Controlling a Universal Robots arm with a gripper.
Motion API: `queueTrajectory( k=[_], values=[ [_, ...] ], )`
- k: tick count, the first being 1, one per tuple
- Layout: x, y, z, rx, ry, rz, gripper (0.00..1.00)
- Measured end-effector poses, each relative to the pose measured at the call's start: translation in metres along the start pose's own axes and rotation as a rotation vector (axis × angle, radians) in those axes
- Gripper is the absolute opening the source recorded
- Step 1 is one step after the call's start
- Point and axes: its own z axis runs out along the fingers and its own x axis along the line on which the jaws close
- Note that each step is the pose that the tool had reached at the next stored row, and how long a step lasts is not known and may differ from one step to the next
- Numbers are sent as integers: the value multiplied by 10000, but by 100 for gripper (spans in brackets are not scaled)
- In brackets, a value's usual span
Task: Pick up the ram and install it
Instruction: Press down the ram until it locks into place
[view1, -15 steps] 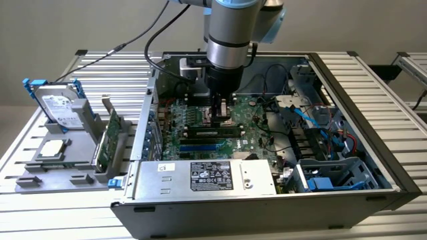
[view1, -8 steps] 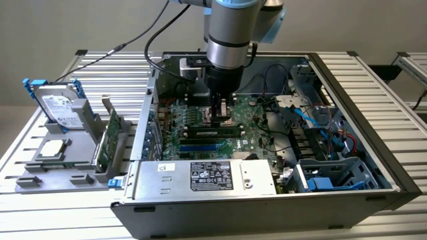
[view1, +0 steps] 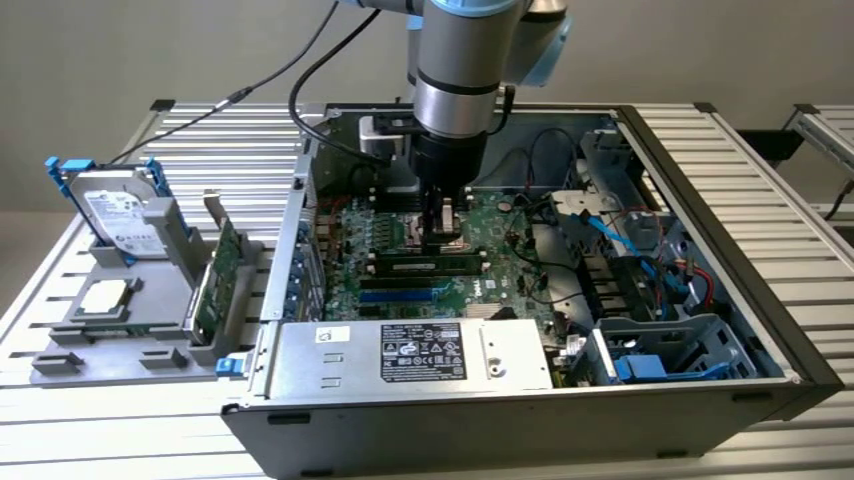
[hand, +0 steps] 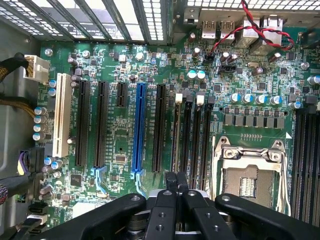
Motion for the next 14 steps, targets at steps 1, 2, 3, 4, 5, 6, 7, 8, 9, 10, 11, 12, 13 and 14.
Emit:
queueTrajectory(
  k=[1, 2, 3, 4, 5, 6, 7, 8, 9, 10, 11, 12, 13, 14],
  values=[
    [0, -8, 0, 0, 0, -1, 11],
    [0, -18, 1, 2, -2, 0, 11],
    [0, -28, 1, 2, -4, 0, 11],
    [-1, -31, 2, 1, -2, 0, 11],
    [-2, -31, 6, 2, -3, 1, 11],
    [-3, -32, 12, 1, -2, 1, 11],
    [-4, -33, 26, 1, -1, 0, 11],
    [-8, -34, 46, 2, -2, 1, 11],
    [-10, -36, 63, 2, -2, 0, 11],
    [-12, -37, 79, 1, -1, -1, 11],
    [-14, -38, 95, 1, -2, 0, 11],
    [-16, -39, 107, -2, 4, 1, 11],
    [-17, -39, 117, -5, 10, 0, 11],
    [-19, -40, 127, -5, 10, 0, 11]
  ],
)
